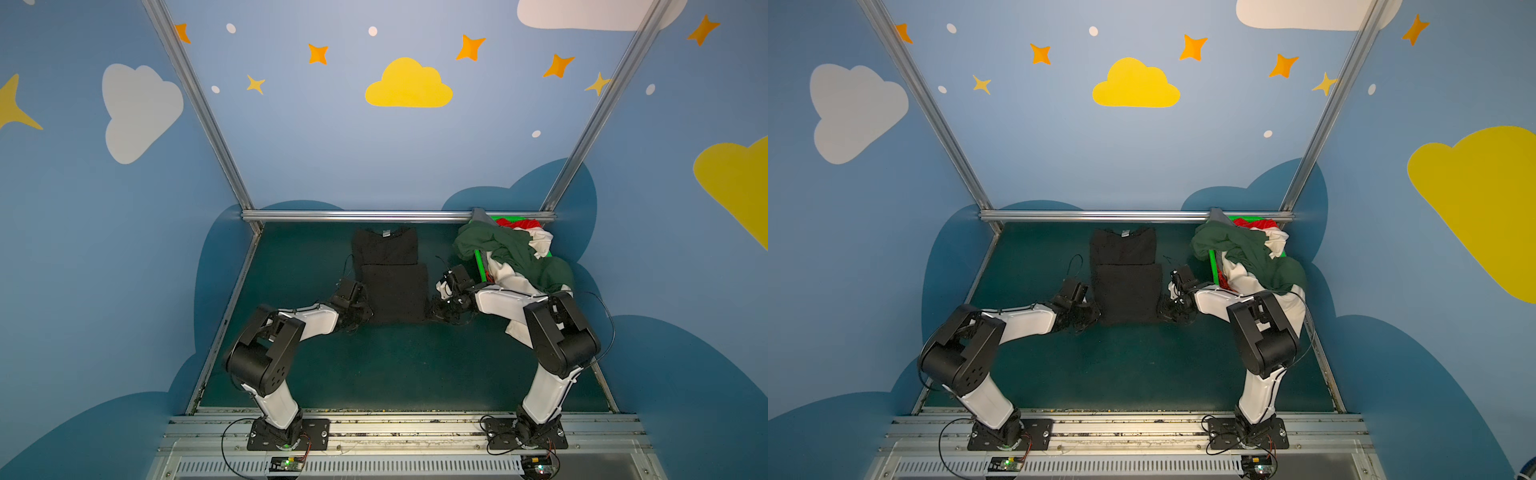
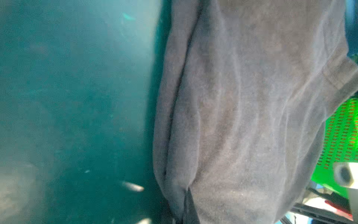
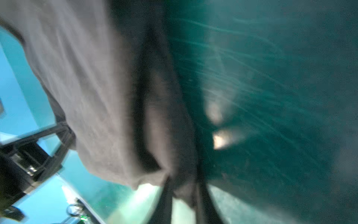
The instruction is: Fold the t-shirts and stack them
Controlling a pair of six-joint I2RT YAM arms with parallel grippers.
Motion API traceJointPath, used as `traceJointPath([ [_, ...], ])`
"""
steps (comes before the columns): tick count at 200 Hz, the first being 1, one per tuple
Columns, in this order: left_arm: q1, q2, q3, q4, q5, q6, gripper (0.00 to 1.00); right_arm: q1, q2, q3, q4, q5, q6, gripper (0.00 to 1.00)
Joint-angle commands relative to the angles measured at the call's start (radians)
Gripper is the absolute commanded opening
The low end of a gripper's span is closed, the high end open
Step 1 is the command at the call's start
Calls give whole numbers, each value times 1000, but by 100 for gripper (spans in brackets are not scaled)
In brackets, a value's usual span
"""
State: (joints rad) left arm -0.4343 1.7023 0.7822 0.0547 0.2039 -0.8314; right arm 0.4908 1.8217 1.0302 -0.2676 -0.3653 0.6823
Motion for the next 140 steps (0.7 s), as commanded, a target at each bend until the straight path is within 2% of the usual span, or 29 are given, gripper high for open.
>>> traceJointPath([
  [1,-3,20,-12,-117,-33,8,4,-7,-16,8,-38,43,-29,0],
  [36,9,-30,-29,-168,-93,14,4,-20,-85,-26,-59,79,-25,0],
  [55,9,-70,-57,-157,-74,-12,4,-13,-118,-31,-48,48,-18,0],
  [86,6,-122,-93,-146,-74,-38,4,-1,-174,-35,-74,76,-18,0],
  [140,-55,-224,-99,-185,-93,-32,4,40,-238,-16,-139,76,-36,0],
])
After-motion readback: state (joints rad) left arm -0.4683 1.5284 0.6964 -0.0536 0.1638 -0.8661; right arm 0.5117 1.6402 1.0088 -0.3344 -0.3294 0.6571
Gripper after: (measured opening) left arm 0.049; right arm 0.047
